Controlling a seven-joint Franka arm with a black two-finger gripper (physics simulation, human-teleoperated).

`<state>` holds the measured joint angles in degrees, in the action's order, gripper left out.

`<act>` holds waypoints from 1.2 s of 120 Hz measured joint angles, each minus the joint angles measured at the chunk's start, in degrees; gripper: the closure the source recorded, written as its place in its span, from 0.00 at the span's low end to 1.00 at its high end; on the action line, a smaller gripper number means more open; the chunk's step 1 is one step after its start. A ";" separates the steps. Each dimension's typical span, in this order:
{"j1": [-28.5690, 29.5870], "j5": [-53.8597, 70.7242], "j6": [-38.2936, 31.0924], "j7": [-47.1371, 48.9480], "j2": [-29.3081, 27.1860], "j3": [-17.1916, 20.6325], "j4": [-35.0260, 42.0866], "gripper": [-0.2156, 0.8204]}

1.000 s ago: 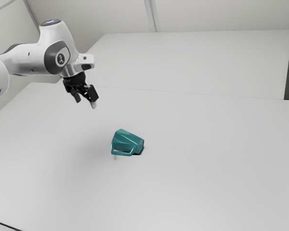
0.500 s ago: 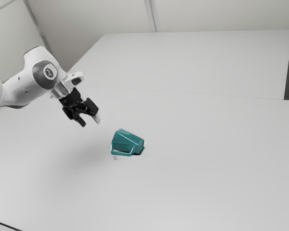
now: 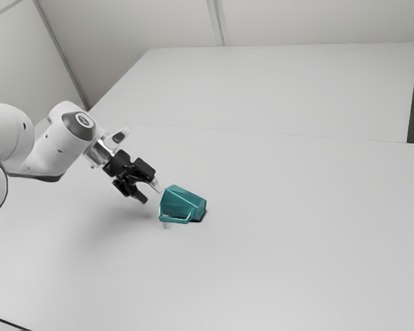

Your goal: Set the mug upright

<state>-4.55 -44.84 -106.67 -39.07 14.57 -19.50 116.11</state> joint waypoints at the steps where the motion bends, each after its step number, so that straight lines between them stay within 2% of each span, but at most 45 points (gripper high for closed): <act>1: 0.15 -0.28 0.12 -0.28 0.12 0.04 -0.03 0.21; 53: 0.21 -10.09 3.57 -11.46 3.80 1.99 -1.39 0.23; 70: -0.09 -10.98 3.74 -13.65 3.83 2.49 -1.32 0.39; 87: -0.03 -11.38 3.83 -15.35 3.76 2.54 -1.30 0.67; 100: -0.06 -11.50 3.87 -16.36 3.67 2.54 -1.35 0.81; 119: -0.43 -11.60 3.84 -17.35 3.43 2.64 -1.36 0.90; 144: -1.32 -11.58 3.32 -18.12 2.97 2.72 -1.31 0.95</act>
<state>-5.87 -56.43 -103.35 -57.19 17.54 -16.78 114.80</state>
